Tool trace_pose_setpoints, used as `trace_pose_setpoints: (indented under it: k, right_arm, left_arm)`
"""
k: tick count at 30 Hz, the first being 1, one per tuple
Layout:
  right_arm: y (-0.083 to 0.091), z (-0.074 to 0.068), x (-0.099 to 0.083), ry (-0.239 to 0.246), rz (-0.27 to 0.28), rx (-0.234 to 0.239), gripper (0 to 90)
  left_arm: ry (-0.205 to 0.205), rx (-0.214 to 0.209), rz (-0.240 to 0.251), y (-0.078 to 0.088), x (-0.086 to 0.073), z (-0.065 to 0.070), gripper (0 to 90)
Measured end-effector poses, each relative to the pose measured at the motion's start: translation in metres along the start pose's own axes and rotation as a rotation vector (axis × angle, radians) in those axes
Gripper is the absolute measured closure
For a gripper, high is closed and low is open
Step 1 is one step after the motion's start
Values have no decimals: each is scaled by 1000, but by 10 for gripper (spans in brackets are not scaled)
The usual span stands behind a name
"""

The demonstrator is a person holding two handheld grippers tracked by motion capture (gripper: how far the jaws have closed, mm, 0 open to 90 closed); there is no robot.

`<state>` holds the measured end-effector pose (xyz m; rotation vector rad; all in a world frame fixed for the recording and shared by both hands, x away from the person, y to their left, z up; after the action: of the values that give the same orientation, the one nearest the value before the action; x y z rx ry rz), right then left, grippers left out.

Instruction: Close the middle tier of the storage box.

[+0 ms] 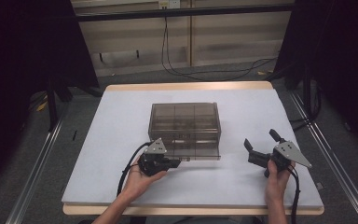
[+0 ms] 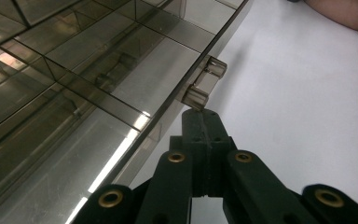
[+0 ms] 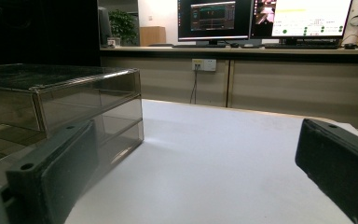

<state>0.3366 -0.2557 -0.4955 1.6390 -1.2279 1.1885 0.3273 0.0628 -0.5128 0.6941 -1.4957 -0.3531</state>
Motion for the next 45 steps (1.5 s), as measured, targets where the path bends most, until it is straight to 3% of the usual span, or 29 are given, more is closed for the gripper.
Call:
trace_pose_setpoints:
  k: [2, 12, 25, 37, 39, 41, 44, 45]
  right_arm:
    - [0, 0, 0, -2, 0, 1, 0]
    - [0, 0, 0, -1, 1, 1, 0]
    - [0, 0, 0, -2, 0, 1, 0]
    - [0, 0, 0, -2, -2, -2, 0]
    - [0, 0, 0, 2, -3, 1, 0]
    - [0, 0, 0, -1, 0, -2, 0]
    - [0, 0, 0, -5, -1, -4, 0]
    - [0, 1, 0, -6, 1, -6, 0]
  left_arm:
    - [1, 9, 20, 1, 2, -1, 900]
    - [1, 37, 12, 1, 2, -3, 900]
    - [17, 39, 30, 2, 5, -5, 900]
    - [19, 57, 20, 1, 5, -8, 900]
    - [10, 59, -2, 1, 3, -8, 900]
    - [26, 49, 11, 1, 3, -9, 900]
    - [18, 51, 1, 2, 3, -9, 900]
    - [21, 54, 20, 1, 4, -9, 900]
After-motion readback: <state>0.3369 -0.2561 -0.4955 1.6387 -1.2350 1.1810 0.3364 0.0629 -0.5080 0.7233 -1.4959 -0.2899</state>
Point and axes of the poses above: each handheld gripper's, and its own axes: y roughly backward along the jaws, x roughly out of its top, z roughly to its right, the point moved 8 cm from there along -y, roughly forward along the jaws, and after that the axes turned 15 degrees about -y, right-handed, at the moved point
